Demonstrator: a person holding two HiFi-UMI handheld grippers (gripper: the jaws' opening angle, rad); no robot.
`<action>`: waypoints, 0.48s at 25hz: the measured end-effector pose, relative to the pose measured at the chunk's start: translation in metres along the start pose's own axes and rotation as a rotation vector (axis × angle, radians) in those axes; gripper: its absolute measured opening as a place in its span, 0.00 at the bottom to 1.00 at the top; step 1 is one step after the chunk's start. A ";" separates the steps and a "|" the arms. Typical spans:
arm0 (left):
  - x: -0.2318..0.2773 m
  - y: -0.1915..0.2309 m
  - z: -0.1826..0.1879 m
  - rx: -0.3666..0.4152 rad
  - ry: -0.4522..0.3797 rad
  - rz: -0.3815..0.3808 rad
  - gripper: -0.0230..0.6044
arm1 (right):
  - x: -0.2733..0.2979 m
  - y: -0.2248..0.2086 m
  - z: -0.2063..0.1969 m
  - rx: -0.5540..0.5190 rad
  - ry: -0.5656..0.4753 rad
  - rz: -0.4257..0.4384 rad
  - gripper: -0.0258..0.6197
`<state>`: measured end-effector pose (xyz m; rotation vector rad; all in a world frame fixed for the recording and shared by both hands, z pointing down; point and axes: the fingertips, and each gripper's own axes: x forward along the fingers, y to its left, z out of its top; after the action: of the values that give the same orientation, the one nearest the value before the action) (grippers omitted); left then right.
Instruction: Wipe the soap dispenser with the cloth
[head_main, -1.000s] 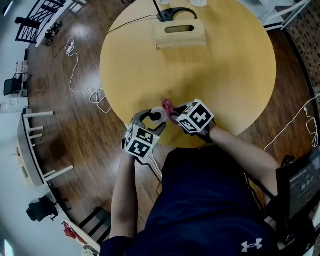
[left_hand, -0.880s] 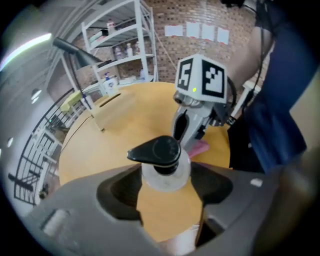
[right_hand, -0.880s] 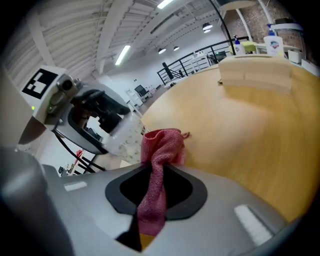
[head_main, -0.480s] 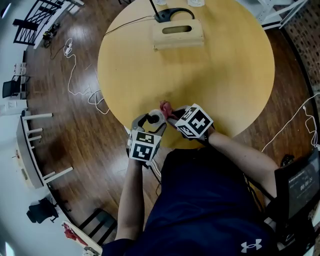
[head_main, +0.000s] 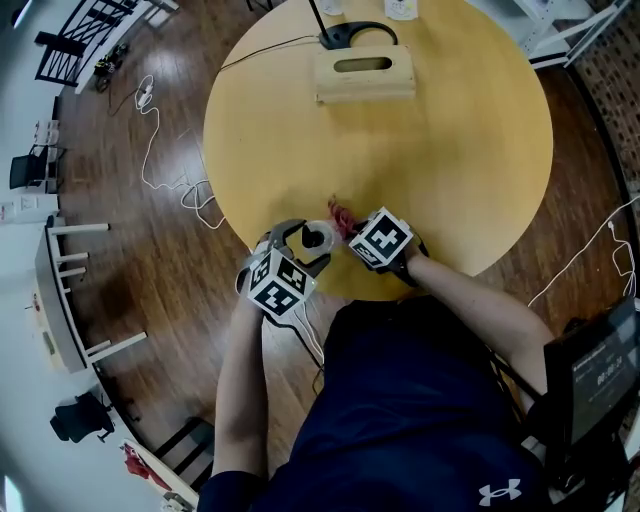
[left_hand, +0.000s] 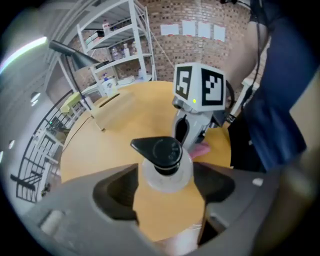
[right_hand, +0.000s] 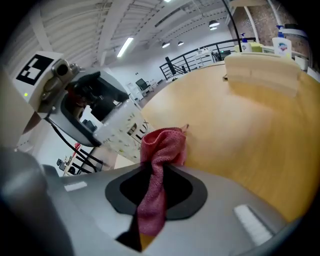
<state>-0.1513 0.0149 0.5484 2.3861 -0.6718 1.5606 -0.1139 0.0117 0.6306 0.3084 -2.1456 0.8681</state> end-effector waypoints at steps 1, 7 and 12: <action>0.000 0.002 0.000 -0.061 -0.003 0.030 0.64 | 0.005 -0.003 -0.003 0.011 0.010 -0.003 0.15; -0.005 0.007 0.003 -0.532 -0.085 0.157 0.62 | -0.018 0.013 0.013 -0.001 -0.067 0.028 0.15; -0.002 0.005 -0.003 -0.394 -0.040 0.121 0.55 | -0.058 0.046 0.042 -0.054 -0.187 0.078 0.15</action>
<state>-0.1572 0.0122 0.5475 2.1200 -1.0415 1.2791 -0.1213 0.0137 0.5459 0.2899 -2.3639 0.8523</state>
